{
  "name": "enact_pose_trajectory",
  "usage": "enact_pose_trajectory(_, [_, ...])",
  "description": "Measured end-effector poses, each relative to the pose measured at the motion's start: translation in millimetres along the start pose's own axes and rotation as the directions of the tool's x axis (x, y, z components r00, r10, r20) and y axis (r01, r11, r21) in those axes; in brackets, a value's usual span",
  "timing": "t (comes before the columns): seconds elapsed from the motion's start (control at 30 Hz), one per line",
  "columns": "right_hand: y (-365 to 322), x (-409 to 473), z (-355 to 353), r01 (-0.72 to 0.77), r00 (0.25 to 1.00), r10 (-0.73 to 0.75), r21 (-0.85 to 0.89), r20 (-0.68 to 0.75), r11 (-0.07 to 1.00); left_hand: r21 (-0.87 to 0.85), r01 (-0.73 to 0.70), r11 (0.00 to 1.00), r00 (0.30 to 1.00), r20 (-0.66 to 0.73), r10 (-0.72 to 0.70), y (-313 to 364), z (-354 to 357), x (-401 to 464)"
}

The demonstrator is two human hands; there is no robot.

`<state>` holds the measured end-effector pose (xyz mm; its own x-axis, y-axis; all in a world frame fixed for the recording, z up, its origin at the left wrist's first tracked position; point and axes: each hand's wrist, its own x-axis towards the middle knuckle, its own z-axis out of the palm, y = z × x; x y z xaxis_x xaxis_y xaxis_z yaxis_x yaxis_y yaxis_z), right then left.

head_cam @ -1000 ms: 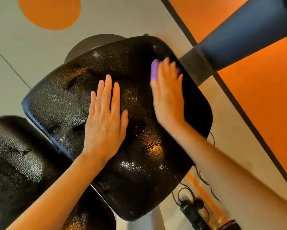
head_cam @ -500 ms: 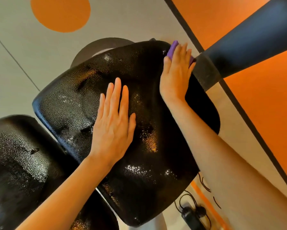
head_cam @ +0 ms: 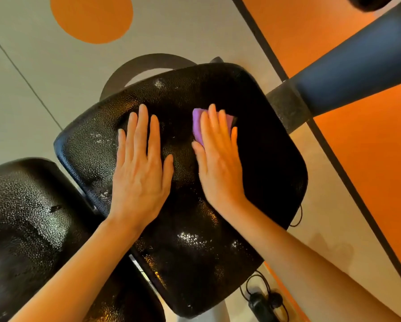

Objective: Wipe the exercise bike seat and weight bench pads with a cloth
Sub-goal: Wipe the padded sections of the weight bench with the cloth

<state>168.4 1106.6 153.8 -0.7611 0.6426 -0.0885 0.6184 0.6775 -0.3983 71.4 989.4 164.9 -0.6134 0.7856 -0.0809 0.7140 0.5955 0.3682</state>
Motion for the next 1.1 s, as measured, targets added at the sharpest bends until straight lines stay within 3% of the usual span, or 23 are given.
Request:
enact_pose_trajectory(0.07, [23.0,27.7,-7.7,0.021,1.000,-0.021,-0.052,-0.014,0.998,0.003,-0.005,1.000,1.000,-0.004,0.005,0.3,0.5,0.5])
enact_pose_trajectory(0.17, [51.9,106.2,-20.7,-0.286,0.951,0.279,-0.041,-0.132,0.957,0.014,-0.009,1.000,1.000,-0.013,0.009,-1.0,2.3,0.4])
enact_pose_trajectory(0.23, [35.0,104.6,-12.5,-0.385,0.910,0.377,-0.016,-0.170,0.923,0.017,-0.010,1.000,1.000,-0.014,0.010,0.2,2.2,1.2])
enact_pose_trajectory(0.37, [-4.9,19.9,3.1,-0.037,0.999,0.037,0.006,-0.024,0.999,0.010,-0.003,1.000,1.000,-0.013,0.003,0.1,0.0,1.3])
enact_pose_trajectory(0.43, [16.8,41.9,-5.2,0.007,1.000,-0.008,-0.041,-0.024,0.999,0.008,-0.008,1.000,1.000,-0.013,0.008,-0.1,0.3,1.9])
enact_pose_trajectory(0.53, [47.8,120.5,-18.9,-0.331,0.934,0.327,-0.010,-0.142,0.943,0.015,-0.015,1.000,1.000,-0.024,0.016,-1.8,1.4,1.1])
enact_pose_trajectory(0.6, [30.4,123.7,-12.9,-0.429,0.890,0.423,0.001,-0.172,0.903,0.019,-0.022,1.000,0.999,-0.035,0.023,-1.7,2.1,1.7])
enact_pose_trajectory(0.63, [13.4,104.9,-4.5,-0.357,0.918,0.350,-0.008,-0.185,0.934,0.018,-0.022,1.000,0.999,-0.035,0.022,-1.0,2.1,1.6])
enact_pose_trajectory(0.7, [-16.1,52.7,7.8,-0.013,0.995,0.012,-0.014,-0.100,1.000,0.006,-0.014,1.000,0.999,-0.030,0.015,-1.0,1.9,1.6])
enact_pose_trajectory(0.73, [-19.3,33.1,9.4,0.110,0.994,-0.110,0.001,-0.027,0.994,0.000,-0.012,1.000,1.000,-0.027,0.012,-1.1,1.5,1.4])
enact_pose_trajectory(0.8, [0.2,46.0,2.8,0.184,0.983,-0.184,-0.036,0.003,0.982,-0.009,-0.017,1.000,0.999,-0.029,0.017,-1.6,1.1,1.8])
enact_pose_trajectory(0.87, [23.3,94.6,-7.2,-0.073,0.992,0.065,-0.070,-0.108,0.995,-0.007,-0.022,1.000,0.999,-0.031,0.022,-2.1,1.2,1.5])
enact_pose_trajectory(0.93, [31.4,130.9,-15.7,-0.366,0.918,0.363,0.012,-0.159,0.931,0.007,-0.024,1.000,0.999,-0.042,0.024,-2.7,2.3,1.6])
enact_pose_trajectory(0.97, [20.7,131.4,-12.5,-0.407,0.901,0.406,0.024,-0.153,0.913,0.015,-0.024,1.000,0.999,-0.047,0.025,-2.5,2.2,2.3])
enact_pose_trajectory(1.0, [5.5,120.9,-7.2,-0.356,0.924,0.355,0.018,-0.141,0.934,0.019,-0.025,1.000,0.999,-0.046,0.026,-2.2,1.9,2.5])
enact_pose_trajectory(1.07, [-17.8,87.0,1.8,-0.035,0.998,0.037,0.029,-0.047,0.999,0.017,-0.024,1.000,0.999,-0.041,0.025,-2.8,1.9,2.2])
enact_pose_trajectory(1.1, [-18.4,71.9,2.5,0.100,0.995,-0.101,0.047,0.011,0.994,0.015,-0.025,1.000,0.999,-0.043,0.025,-3.3,1.7,2.1])
